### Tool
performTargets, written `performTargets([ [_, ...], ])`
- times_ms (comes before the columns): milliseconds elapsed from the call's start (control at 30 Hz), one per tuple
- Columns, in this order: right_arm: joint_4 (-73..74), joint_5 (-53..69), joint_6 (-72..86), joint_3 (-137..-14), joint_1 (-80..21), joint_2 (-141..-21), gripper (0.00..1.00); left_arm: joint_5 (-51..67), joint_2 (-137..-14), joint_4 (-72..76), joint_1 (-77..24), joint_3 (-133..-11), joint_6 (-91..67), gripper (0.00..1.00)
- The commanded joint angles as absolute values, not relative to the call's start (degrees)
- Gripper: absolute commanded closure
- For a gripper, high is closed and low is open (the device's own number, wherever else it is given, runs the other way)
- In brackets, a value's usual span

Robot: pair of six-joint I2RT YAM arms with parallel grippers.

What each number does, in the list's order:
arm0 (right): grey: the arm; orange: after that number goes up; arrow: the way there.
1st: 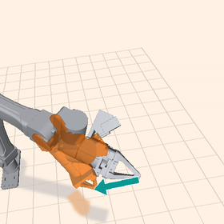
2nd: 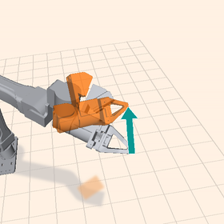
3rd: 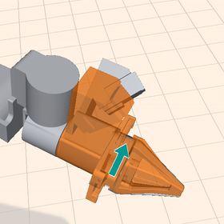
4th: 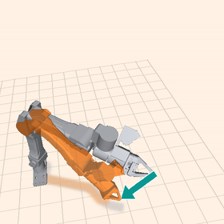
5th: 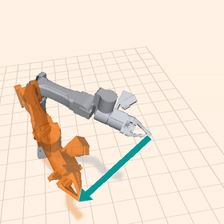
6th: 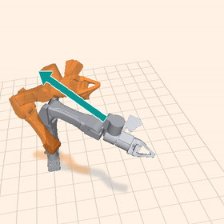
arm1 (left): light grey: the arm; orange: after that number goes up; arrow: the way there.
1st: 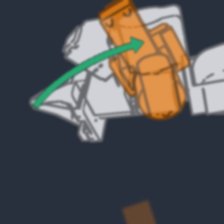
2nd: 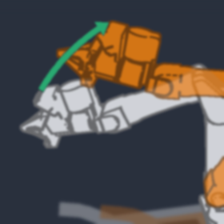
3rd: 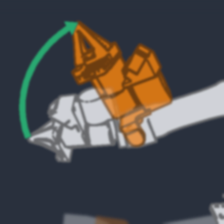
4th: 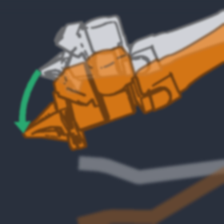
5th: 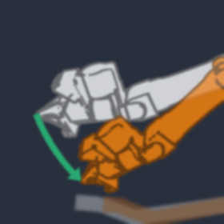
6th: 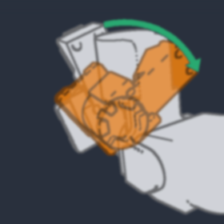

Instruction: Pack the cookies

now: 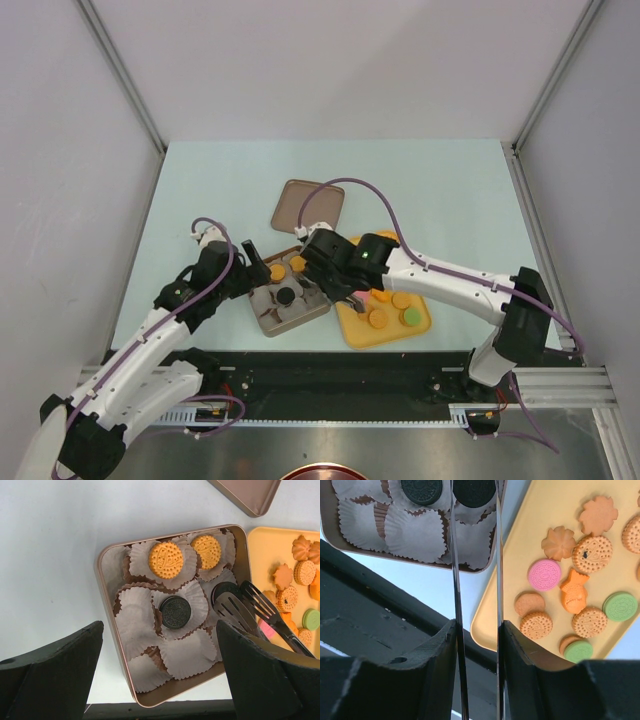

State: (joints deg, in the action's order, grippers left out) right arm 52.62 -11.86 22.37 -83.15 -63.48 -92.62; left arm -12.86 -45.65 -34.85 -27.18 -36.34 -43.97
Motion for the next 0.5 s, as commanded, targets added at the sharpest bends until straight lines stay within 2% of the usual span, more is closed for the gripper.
performTargets([
  [0, 53.70, -15.73, 21.62, -86.31, -64.42, -92.99, 0.62, -12.57, -45.62, -33.57, -26.72, -36.65, -43.42, 0.00],
  [333, 54.93, -18.45, 21.88, -88.33, -65.30, -93.34, 0.42, -12.74, -45.53, -33.57, -26.72, -36.74, -43.42, 0.00],
  [467, 55.11, -19.33, 21.88, -89.12, -65.65, -93.34, 0.38, -12.66, -45.44, -33.66, -26.63, -36.83, -43.42, 0.00],
])
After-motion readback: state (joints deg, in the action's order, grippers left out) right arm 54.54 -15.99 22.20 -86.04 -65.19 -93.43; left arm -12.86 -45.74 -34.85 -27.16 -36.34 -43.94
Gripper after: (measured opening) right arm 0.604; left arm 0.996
